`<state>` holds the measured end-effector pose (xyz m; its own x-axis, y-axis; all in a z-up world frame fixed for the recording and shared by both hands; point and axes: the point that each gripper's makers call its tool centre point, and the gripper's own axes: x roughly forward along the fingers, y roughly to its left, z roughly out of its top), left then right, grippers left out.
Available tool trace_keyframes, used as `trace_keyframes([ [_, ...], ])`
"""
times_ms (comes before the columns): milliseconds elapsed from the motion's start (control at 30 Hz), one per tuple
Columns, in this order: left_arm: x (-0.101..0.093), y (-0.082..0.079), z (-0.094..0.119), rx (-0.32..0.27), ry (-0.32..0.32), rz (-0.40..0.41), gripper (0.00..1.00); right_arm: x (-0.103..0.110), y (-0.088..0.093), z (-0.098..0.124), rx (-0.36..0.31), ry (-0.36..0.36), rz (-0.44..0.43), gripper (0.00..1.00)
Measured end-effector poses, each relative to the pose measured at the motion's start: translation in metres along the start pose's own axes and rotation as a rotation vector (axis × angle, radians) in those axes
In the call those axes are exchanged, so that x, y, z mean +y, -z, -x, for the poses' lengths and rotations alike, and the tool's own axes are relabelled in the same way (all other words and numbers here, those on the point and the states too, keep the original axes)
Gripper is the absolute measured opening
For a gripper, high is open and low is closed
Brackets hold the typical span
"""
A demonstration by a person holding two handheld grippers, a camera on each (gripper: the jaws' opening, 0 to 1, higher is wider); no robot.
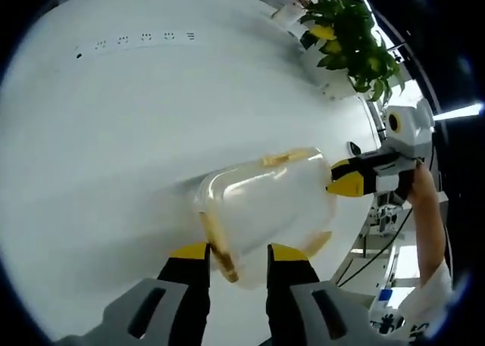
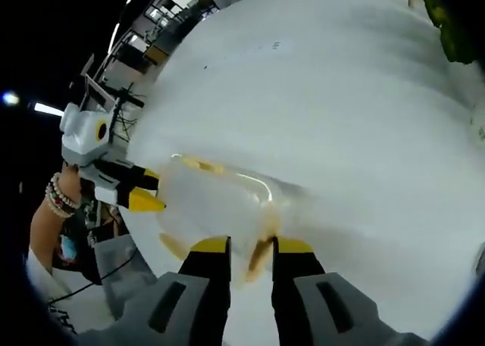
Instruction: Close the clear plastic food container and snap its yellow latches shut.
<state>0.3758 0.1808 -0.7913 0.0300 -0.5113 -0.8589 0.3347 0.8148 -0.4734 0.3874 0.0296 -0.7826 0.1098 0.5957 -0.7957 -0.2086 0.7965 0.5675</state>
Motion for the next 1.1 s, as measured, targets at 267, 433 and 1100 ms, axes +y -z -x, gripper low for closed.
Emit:
trace_keyframes([
  [267,-0.001,-0.001,0.000,-0.003,-0.008,-0.005,0.21,-0.002,-0.009,0.000,-0.006,0.004,0.026,0.16],
  [433,-0.002,-0.002,-0.001,-0.006,-0.015,-0.008,0.22,-0.003,-0.004,-0.001,-0.017,-0.004,0.027,0.17],
  [1100,-0.009,-0.016,0.008,-0.150,-0.168,-0.430,0.27,0.015,0.011,-0.002,0.028,0.232,0.419,0.20],
])
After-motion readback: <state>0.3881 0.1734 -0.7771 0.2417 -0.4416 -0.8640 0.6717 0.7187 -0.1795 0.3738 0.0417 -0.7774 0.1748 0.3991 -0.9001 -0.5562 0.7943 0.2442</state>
